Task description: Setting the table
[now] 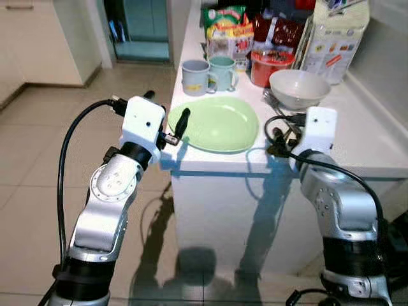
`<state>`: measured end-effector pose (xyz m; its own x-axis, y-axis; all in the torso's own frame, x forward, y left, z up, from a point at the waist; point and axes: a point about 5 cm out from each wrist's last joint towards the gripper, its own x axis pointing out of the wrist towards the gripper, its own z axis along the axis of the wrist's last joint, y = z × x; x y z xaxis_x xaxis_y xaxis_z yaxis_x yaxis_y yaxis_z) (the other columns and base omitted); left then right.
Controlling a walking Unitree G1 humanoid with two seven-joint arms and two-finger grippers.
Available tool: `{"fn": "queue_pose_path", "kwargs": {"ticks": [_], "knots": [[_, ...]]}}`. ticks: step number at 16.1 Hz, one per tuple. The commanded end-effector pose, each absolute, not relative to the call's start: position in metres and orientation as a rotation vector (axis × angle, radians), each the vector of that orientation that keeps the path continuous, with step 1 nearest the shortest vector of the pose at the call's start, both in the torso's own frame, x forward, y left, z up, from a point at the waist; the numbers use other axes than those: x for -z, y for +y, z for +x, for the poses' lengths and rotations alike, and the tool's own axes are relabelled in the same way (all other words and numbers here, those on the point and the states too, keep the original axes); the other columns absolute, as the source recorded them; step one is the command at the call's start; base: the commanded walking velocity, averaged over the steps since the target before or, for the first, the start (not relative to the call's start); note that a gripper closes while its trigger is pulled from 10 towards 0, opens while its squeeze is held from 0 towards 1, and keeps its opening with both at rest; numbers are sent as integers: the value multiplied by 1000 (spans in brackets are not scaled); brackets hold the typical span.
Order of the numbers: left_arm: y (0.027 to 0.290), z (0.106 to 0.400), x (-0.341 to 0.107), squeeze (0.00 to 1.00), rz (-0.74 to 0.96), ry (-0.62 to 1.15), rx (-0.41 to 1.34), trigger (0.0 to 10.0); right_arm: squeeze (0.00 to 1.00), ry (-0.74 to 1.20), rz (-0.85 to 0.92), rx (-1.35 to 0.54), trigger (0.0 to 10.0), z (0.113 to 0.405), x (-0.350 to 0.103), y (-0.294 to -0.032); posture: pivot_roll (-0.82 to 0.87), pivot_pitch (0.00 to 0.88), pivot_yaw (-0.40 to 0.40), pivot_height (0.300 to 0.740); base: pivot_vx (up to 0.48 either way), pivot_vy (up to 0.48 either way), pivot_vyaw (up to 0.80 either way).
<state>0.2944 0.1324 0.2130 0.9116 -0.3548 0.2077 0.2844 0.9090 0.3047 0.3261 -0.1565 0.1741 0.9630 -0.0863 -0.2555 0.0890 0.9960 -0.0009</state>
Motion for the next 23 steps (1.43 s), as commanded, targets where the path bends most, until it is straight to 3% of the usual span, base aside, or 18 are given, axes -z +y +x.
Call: {"fn": "queue_pose_path", "kwargs": {"ticks": [1,4,5,7,14,23], "knots": [[129,292,-215,0,268,-272,359,10000,1000,291,-20,116,10000,331,-171,-160,17,0,-26,740,0,0,0],[126,290,-214,0,271,-270,382,10000,1000,327,-75,178,10000,345,-169,-160,21,0,-32,740,0,0,0],[126,290,-214,0,272,-271,384,10000,937,325,-76,188,10000,350,-170,-159,22,0,-36,740,0,0,0],[126,289,-215,0,278,-276,381,10000,0,322,-7,166,10000,367,-172,-154,30,0,-44,740,0,0,0],[126,288,-216,0,291,-281,374,10000,0,346,109,101,10000,386,-172,-142,45,0,-53,740,0,0,0],[127,287,-215,0,297,-278,382,10000,0,443,109,112,10000,392,-159,-138,51,0,-52,740,0,0,0]]}}
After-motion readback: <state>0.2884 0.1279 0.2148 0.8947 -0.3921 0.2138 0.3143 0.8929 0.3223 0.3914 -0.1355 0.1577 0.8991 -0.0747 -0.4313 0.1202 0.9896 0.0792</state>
